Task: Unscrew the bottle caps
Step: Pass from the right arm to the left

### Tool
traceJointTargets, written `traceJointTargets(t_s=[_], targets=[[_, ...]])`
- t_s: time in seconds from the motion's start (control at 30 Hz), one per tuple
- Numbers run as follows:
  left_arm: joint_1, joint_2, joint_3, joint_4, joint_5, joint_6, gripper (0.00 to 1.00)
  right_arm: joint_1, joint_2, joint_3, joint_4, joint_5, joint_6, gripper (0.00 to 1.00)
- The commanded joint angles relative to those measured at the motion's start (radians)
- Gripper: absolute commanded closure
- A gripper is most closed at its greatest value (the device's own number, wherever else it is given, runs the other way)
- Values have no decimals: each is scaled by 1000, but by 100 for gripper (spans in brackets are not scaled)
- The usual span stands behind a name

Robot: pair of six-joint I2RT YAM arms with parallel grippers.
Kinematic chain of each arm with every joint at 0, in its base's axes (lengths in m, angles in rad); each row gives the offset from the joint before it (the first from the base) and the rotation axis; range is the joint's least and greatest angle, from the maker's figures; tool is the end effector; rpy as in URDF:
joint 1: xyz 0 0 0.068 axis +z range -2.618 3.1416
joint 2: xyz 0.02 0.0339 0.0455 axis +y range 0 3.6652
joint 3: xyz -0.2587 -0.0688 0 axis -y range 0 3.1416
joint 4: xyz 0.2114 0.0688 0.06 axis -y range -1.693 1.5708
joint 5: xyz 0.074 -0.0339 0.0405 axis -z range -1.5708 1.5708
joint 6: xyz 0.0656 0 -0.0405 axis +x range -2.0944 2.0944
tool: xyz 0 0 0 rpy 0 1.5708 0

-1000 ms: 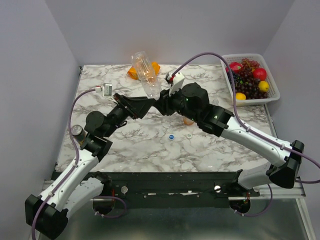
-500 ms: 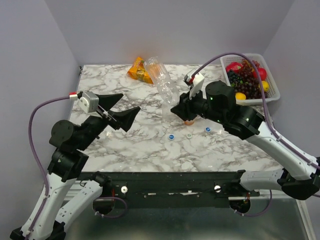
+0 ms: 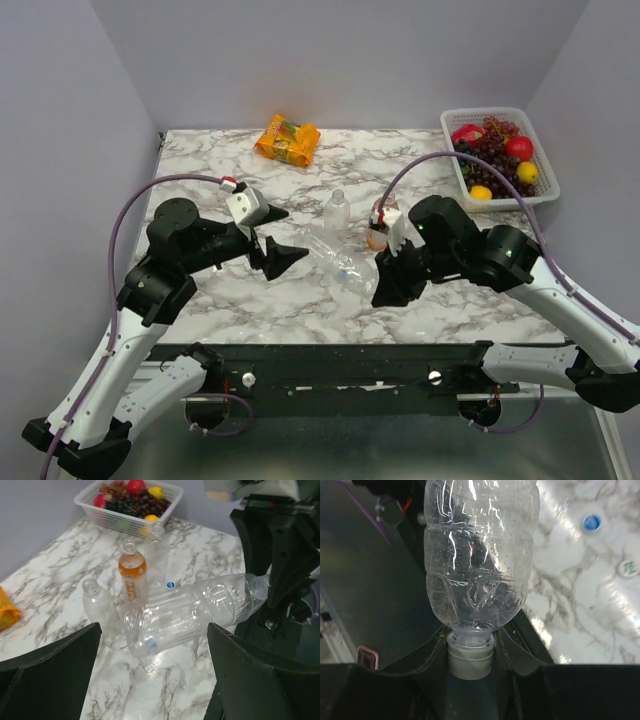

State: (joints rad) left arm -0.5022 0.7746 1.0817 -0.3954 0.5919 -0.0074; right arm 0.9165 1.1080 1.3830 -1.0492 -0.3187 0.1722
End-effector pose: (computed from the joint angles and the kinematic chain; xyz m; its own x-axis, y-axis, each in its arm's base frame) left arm 0.1107 -0.1026 0.4042 -0.0839 0.0390 -0.9957 0.8860 0.4602 -0.0566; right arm 0.0988 0.1626 0.3648 -0.5717 -0.4780 -0.6669 -0.8038 0.4893 0.3383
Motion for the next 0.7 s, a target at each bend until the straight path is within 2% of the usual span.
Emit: traceJointTargets(t_s=[0.0,0.17,0.5,0.67], targets=[[-67,32,-31,-57,221,87,4,2,19,-81,-165,-206,-2,99],[-166,98,-80,-155,324,167,5,1,42,-104,-209,-319,-39,99],[-337,167,-118,-249,348,196,2,1,32,-168,-201,-511,-68,99],[-390,227,-108,-276,345,210,1,2,24,-182,-196,-530,-73,99]])
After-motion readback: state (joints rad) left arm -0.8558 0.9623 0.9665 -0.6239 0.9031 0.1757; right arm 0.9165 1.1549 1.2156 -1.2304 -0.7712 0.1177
